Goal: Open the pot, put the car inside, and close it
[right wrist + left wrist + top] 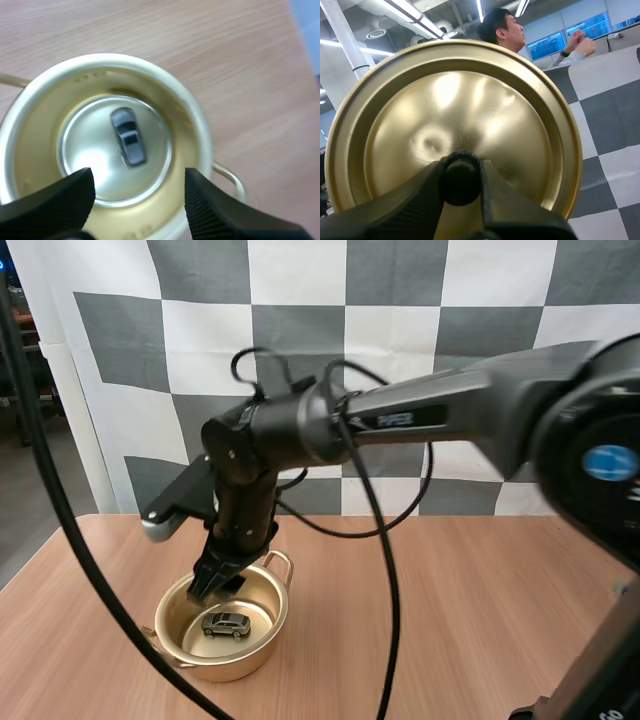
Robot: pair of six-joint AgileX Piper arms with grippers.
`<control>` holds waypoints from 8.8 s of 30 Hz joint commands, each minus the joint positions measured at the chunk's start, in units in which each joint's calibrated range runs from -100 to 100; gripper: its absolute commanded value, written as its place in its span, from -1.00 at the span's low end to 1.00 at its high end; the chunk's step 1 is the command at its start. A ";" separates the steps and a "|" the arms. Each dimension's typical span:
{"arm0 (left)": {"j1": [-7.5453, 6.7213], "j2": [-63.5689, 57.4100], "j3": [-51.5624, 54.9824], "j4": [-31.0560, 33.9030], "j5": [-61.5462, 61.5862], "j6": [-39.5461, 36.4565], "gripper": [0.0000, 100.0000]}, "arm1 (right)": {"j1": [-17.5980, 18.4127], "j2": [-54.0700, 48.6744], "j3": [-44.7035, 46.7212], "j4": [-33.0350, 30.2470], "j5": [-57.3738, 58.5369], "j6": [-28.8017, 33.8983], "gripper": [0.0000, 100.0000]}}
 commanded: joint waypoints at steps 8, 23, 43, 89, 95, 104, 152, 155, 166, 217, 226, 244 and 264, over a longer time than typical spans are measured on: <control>-0.01 2.64 0.41 0.12 0.00 -0.07 -1.00 | -9.86 -20.24 -0.07 -3.88 7.79 2.41 0.53; -0.01 3.64 33.16 -1.13 0.00 0.00 -1.00 | -27.68 -42.79 0.06 -5.63 7.81 -1.51 -1.00; -0.01 0.03 85.62 -5.05 -0.89 1.92 -1.00 | -28.32 -44.54 0.06 -2.20 6.47 -1.28 -1.00; -0.07 4.22 92.04 -12.72 -3.42 4.89 -1.00 | -28.32 -44.42 0.06 -1.38 4.85 -2.43 -1.00; -0.07 6.47 93.15 -12.10 -7.33 4.89 -1.00 | -28.32 -44.42 0.06 -1.38 5.08 -2.56 -1.00; -0.07 7.46 93.15 -11.81 -11.39 5.40 -1.00 | -28.32 -44.42 0.06 -1.38 5.05 -2.91 -1.00; -0.07 8.42 99.41 -12.59 -18.70 6.01 -1.00 | -28.32 -44.42 0.06 -1.38 7.02 -3.71 -1.00; -0.07 8.42 99.41 -12.84 -18.70 6.01 -0.96 | -28.32 -44.42 0.06 -1.38 7.06 -3.96 -1.00; -0.07 7.06 98.38 -13.17 -15.97 6.01 0.68 | -28.32 -44.42 0.06 0.83 7.06 -4.88 -1.00; 0.50 -63.11 108.48 -8.73 -85.50 -1.43 -1.00 | -32.32 -94.57 41.35 -9.43 -66.52 10.03 -1.00; 0.35 -63.11 128.46 -4.94 -89.40 -1.10 -1.00 | -32.14 -94.72 64.85 -10.53 -78.99 10.03 -1.00; 0.35 -63.11 141.19 -5.39 -83.65 -12.38 -1.00 | -32.28 -98.22 74.33 -2.21 -49.27 13.55 -1.00; 0.43 -63.11 141.19 -4.83 -69.07 -20.13 -1.00 | -32.28 -98.22 74.33 -1.82 -45.33 14.89 -1.00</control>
